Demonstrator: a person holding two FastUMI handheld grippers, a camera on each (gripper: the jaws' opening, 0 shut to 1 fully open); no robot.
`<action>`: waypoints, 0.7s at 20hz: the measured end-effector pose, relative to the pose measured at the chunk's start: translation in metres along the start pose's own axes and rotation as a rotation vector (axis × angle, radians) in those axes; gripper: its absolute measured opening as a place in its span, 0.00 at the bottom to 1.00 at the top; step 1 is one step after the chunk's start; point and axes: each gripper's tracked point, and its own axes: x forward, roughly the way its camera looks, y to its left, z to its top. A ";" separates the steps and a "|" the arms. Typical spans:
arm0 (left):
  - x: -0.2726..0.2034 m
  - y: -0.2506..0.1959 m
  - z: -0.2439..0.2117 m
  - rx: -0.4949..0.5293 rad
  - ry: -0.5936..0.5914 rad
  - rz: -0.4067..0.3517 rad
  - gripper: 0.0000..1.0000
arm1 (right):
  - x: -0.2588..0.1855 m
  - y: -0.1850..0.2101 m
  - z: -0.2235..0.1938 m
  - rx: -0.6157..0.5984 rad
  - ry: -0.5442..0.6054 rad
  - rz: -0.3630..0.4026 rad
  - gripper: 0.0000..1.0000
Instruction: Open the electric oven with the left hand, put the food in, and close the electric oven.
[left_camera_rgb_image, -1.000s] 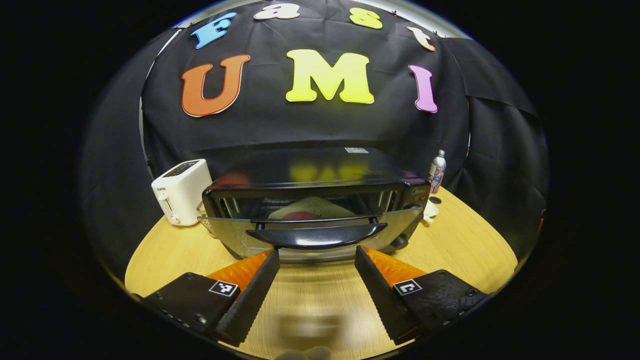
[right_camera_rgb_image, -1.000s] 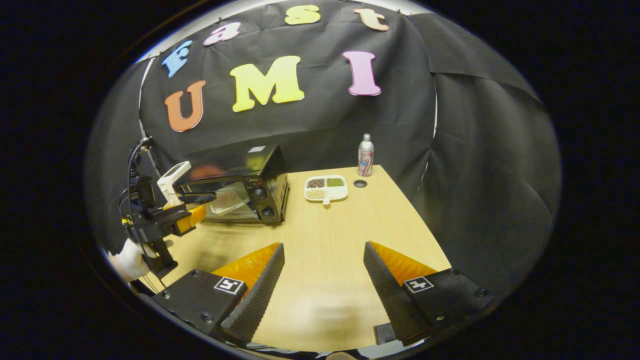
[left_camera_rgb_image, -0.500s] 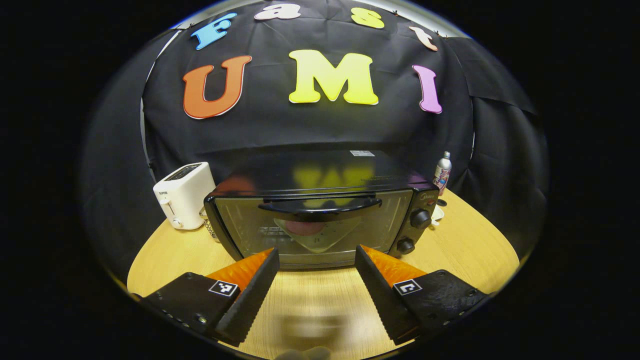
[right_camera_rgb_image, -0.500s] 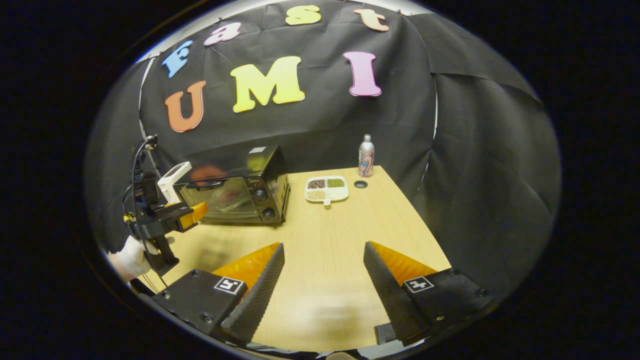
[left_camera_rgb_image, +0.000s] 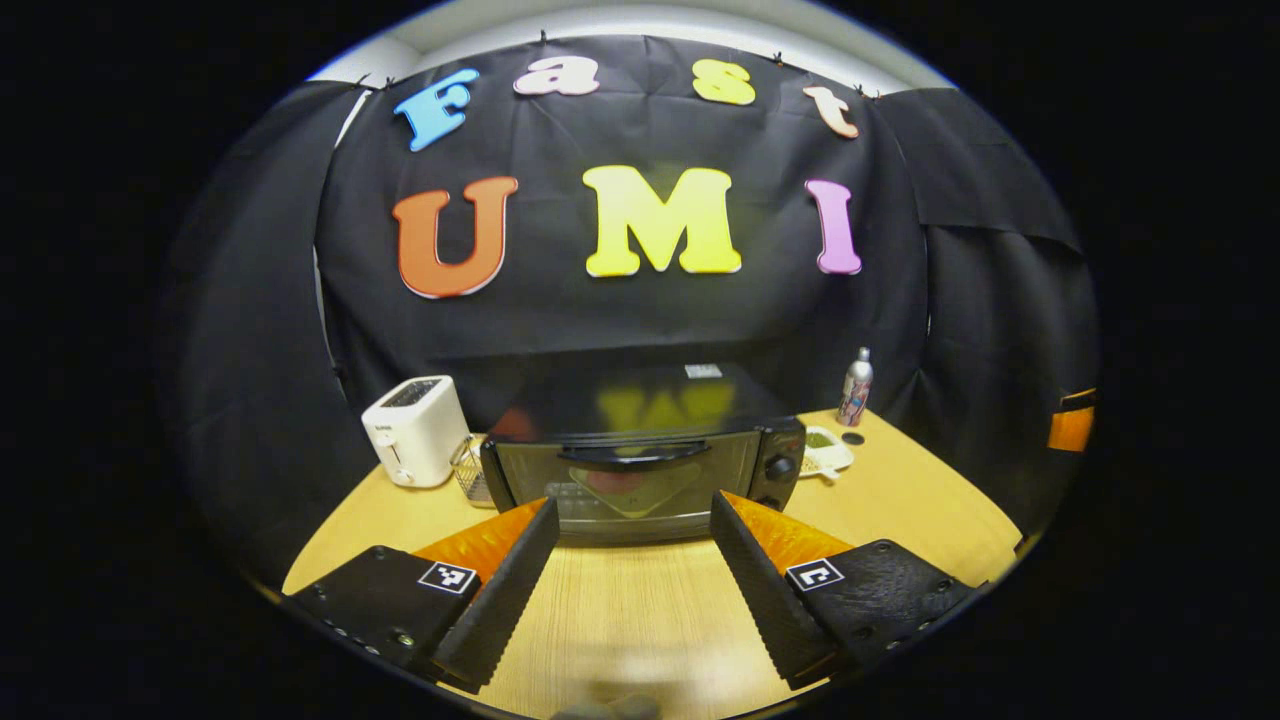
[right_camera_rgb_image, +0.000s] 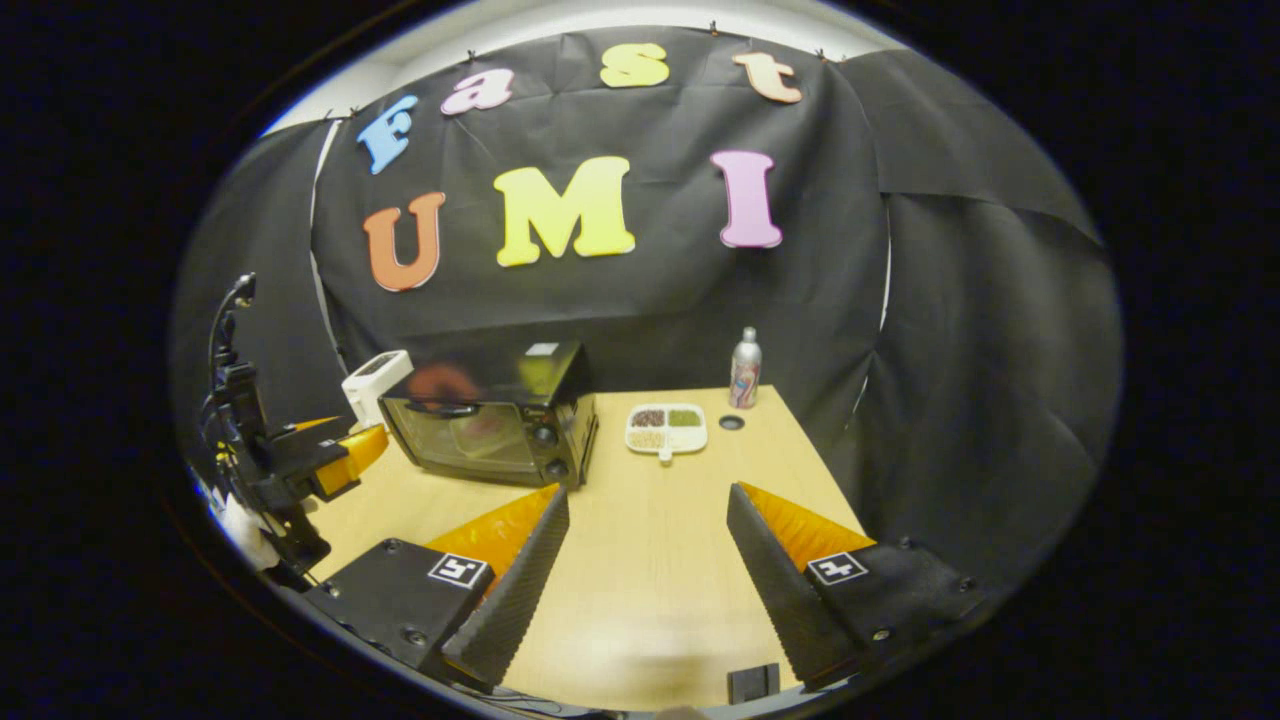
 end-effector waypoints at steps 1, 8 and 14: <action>-0.019 -0.002 0.014 -0.010 -0.029 0.013 0.97 | -0.007 -0.004 0.011 -0.012 -0.031 0.008 1.00; -0.138 -0.023 0.106 0.037 -0.236 0.117 0.96 | -0.075 -0.039 0.073 -0.100 -0.244 0.054 0.96; -0.197 -0.059 0.135 0.001 -0.315 0.124 0.96 | -0.127 -0.073 0.079 -0.029 -0.337 0.062 0.96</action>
